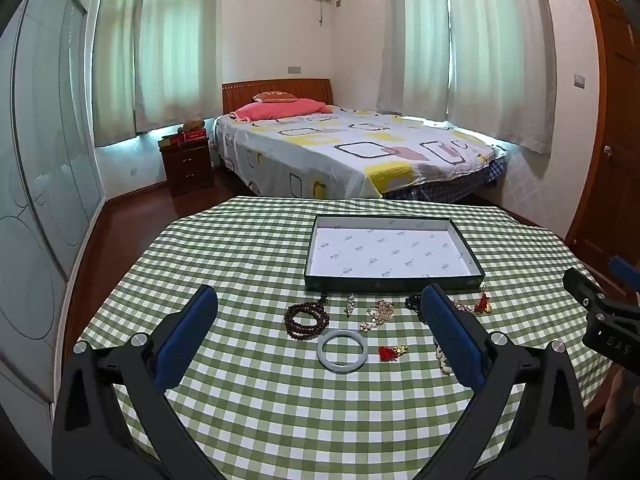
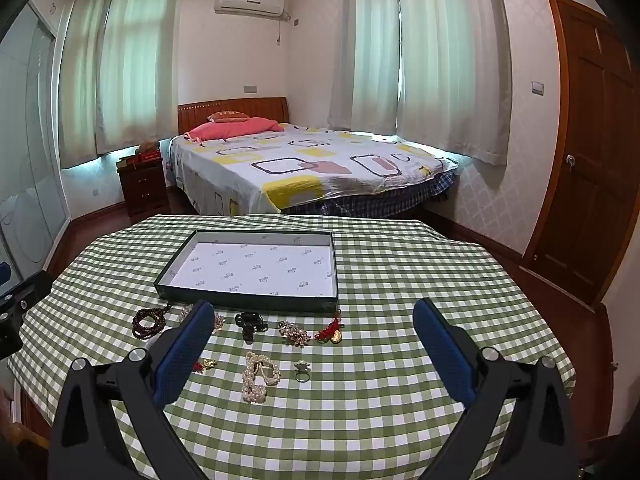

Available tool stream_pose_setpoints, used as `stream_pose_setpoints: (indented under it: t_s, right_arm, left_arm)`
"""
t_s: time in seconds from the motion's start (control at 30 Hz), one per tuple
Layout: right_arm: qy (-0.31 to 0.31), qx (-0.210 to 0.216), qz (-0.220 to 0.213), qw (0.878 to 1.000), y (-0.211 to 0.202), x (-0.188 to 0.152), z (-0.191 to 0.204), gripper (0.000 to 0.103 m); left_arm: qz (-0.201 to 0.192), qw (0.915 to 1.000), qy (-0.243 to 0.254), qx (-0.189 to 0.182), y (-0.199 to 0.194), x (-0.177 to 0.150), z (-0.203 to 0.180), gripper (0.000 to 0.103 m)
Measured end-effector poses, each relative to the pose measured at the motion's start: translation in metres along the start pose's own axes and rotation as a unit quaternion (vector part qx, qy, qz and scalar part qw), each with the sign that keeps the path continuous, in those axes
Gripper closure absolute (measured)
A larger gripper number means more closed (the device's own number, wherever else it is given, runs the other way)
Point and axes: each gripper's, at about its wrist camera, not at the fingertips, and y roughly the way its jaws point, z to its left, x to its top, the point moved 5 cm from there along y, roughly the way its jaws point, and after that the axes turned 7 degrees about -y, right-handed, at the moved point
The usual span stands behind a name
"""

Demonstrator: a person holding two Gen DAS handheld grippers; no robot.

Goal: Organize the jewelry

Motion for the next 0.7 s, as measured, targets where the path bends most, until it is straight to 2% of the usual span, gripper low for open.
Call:
stream_pose_setpoints:
  t_s: [0.7]
  right_arm:
    - [-0.001, 0.000, -0.012, 1.000, -0.0006, 0.0066, 0.0001, 0.006]
  left_arm:
    - [-0.005, 0.9999, -0.010, -0.008, -0.0047, 0.0069, -0.0006, 0.004]
